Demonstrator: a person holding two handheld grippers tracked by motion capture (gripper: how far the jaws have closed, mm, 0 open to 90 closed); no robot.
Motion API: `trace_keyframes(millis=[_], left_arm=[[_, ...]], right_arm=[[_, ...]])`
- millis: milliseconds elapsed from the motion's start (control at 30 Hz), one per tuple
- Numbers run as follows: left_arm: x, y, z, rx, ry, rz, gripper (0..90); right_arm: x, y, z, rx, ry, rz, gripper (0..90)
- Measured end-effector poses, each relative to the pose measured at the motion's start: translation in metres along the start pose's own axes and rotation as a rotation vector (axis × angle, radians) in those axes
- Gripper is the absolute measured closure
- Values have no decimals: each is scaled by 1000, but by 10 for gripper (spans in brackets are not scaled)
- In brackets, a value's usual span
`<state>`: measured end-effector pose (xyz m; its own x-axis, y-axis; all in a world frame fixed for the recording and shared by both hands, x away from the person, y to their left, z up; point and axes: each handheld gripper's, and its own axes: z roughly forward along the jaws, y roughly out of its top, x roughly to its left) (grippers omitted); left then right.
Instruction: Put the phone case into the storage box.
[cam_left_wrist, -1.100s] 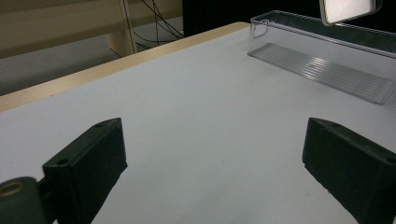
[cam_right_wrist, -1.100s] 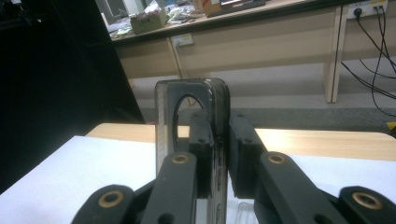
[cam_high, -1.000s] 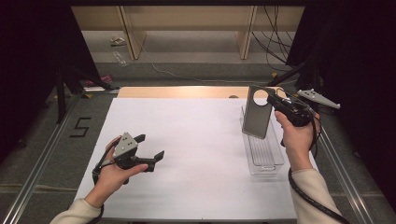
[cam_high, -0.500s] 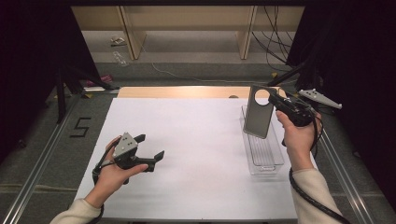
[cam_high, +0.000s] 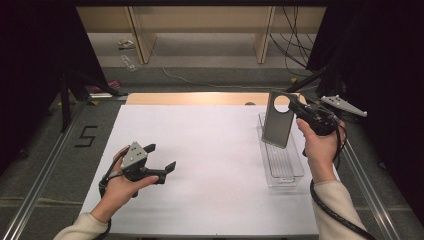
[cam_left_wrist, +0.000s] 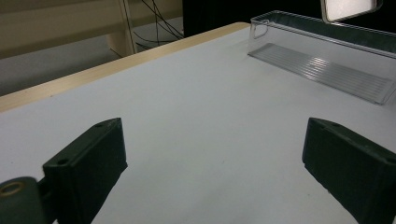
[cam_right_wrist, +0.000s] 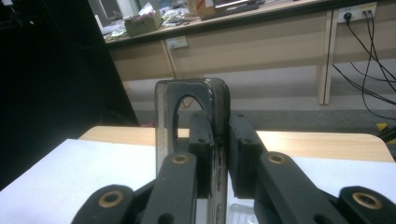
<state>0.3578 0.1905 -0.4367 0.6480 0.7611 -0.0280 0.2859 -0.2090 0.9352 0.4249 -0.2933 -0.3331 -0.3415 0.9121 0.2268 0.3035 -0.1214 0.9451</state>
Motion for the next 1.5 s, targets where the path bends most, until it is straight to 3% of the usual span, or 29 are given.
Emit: trace_keyframes(millis=[1500], left_arm=[[0,0,0,-3,2,-4,60]], right_arm=[[-4,-1,0,1,-36,-30,818]])
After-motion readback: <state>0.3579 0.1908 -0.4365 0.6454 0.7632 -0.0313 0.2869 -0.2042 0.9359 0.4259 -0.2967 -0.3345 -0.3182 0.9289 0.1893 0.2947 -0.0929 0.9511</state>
